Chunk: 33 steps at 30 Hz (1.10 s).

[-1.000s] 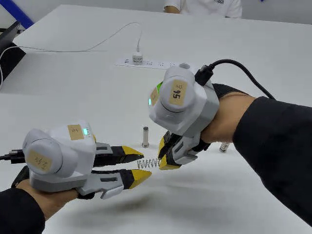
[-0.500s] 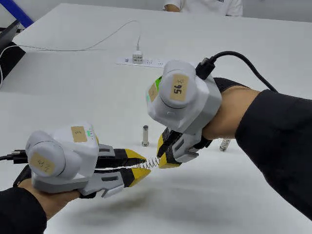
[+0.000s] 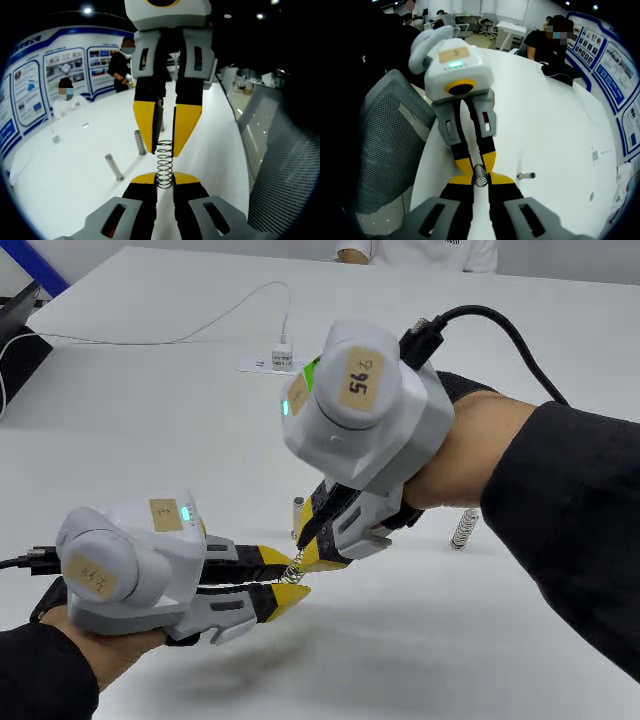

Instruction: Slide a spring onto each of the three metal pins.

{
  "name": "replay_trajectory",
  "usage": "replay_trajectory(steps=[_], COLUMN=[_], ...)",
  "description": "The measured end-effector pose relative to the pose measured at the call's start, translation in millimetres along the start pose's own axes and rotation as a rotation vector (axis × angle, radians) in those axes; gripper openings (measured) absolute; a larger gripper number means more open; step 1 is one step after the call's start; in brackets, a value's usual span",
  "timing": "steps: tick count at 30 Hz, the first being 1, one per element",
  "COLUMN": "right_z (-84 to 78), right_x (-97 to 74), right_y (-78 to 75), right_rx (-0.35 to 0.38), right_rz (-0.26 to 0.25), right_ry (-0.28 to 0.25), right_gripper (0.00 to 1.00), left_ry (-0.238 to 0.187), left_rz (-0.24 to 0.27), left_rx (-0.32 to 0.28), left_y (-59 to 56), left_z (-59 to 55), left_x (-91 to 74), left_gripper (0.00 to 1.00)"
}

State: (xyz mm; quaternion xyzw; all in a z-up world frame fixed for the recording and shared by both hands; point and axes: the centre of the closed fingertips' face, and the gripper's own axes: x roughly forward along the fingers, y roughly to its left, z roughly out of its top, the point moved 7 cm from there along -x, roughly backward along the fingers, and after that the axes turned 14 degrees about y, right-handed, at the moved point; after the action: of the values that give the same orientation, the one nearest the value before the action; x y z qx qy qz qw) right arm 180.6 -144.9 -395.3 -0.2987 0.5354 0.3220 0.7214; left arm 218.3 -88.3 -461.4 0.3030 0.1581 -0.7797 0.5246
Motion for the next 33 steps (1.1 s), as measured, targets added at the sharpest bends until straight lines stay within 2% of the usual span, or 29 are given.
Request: replay_trajectory(steps=[8, 25, 33], right_z=[6.5, 3.0, 1.4], right_x=[-1.9, 1.4, 5.4], right_y=[0.6, 1.6, 0.2], right_rx=[0.004, 0.013, 0.027], right_rz=[-0.003, 0.009, 0.024], right_ry=[-0.024, -0.005, -0.016], right_gripper=[0.12, 0.14, 0.13], left_ry=[-0.009, -0.025, -0.033], left_rz=[0.0, 0.006, 0.005], left_rx=[-0.001, 0.001, 0.004], left_y=[-0.4, -0.8, -0.6], left_z=[2.5, 4.4, 5.6], left_x=[-0.7, -1.7, -1.7], left_gripper=[0.11, 0.11, 0.11])
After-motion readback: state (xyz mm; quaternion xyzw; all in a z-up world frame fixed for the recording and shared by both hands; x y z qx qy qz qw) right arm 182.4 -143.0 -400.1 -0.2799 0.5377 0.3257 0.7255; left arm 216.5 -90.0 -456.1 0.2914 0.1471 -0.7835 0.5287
